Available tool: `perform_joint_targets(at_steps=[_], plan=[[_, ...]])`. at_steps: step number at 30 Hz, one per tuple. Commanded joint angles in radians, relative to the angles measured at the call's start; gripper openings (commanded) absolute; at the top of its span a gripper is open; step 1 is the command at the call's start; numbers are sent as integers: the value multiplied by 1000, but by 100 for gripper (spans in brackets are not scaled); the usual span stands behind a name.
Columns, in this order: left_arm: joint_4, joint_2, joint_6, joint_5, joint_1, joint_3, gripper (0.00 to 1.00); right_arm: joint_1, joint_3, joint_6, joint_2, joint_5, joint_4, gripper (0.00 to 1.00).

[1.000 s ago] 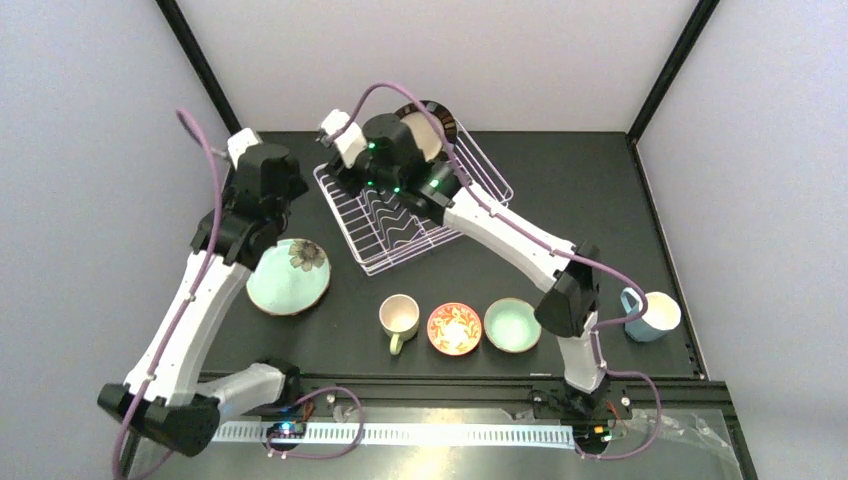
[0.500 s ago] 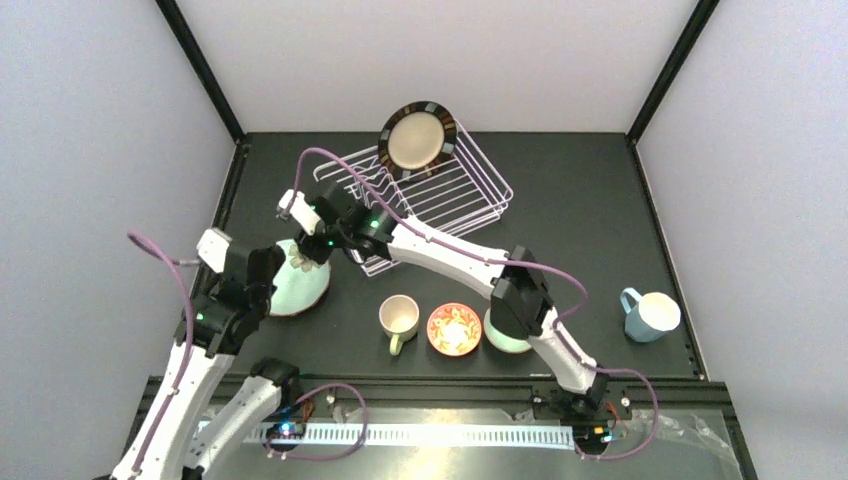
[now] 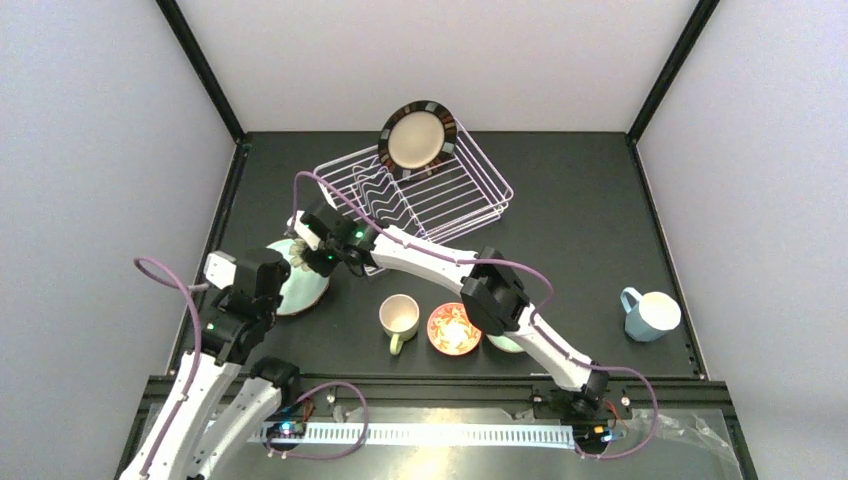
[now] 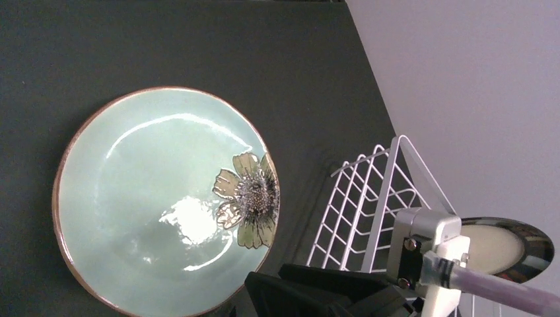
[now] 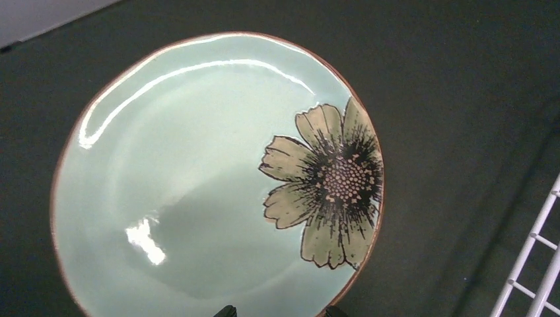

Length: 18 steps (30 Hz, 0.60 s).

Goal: Load the mixed dishes into the dish rack
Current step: Move the dish rack to the center of the board.

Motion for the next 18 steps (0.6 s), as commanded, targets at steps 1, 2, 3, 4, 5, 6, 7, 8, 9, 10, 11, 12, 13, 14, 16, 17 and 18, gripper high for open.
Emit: perform_joint_targets(at_steps=[1, 2, 3, 4, 5, 6, 7, 8, 9, 10, 11, 12, 13, 14, 16, 17, 18], plan=[[57, 2, -41, 37, 6, -35, 80, -9, 56, 12, 47, 66, -43, 79], [65, 0, -42, 49, 6, -45, 80, -16, 57, 19, 53, 67, -47, 79], [70, -3, -44, 57, 6, -55, 80, -20, 57, 26, 56, 67, -50, 79], [74, -6, -48, 66, 5, -65, 80, -27, 57, 31, 61, 67, -52, 79], [77, -11, -50, 71, 6, -72, 80, -29, 58, 33, 64, 67, -52, 79], [79, -16, -50, 73, 6, -78, 80, -33, 59, 35, 68, 67, -52, 79], [80, -22, -52, 74, 6, -85, 80, -35, 61, 36, 73, 67, -54, 79], [78, -27, -54, 76, 6, -90, 80, -37, 64, 39, 77, 67, -56, 79], [79, -31, -54, 78, 6, -95, 80, -38, 68, 43, 82, 67, -58, 79], [81, -34, -56, 82, 6, -100, 80, -37, 72, 44, 88, 67, -61, 79], [81, -38, -57, 86, 6, -102, 80, -37, 76, 47, 93, 67, -63, 79], [83, -41, -57, 88, 6, -104, 80, -38, 81, 53, 100, 67, -65, 79], [83, -43, -56, 90, 6, -104, 80, -39, 84, 57, 107, 67, -67, 79], [83, -44, -56, 92, 6, -104, 80, -38, 88, 65, 111, 67, -71, 79], [84, -48, -55, 101, 6, -102, 80, -39, 93, 77, 118, 67, -75, 79], [85, -49, -56, 105, 6, -102, 80, -38, 93, 86, 121, 67, -75, 79], [87, -51, -55, 110, 6, -102, 80, -38, 94, 94, 124, 67, -75, 79]])
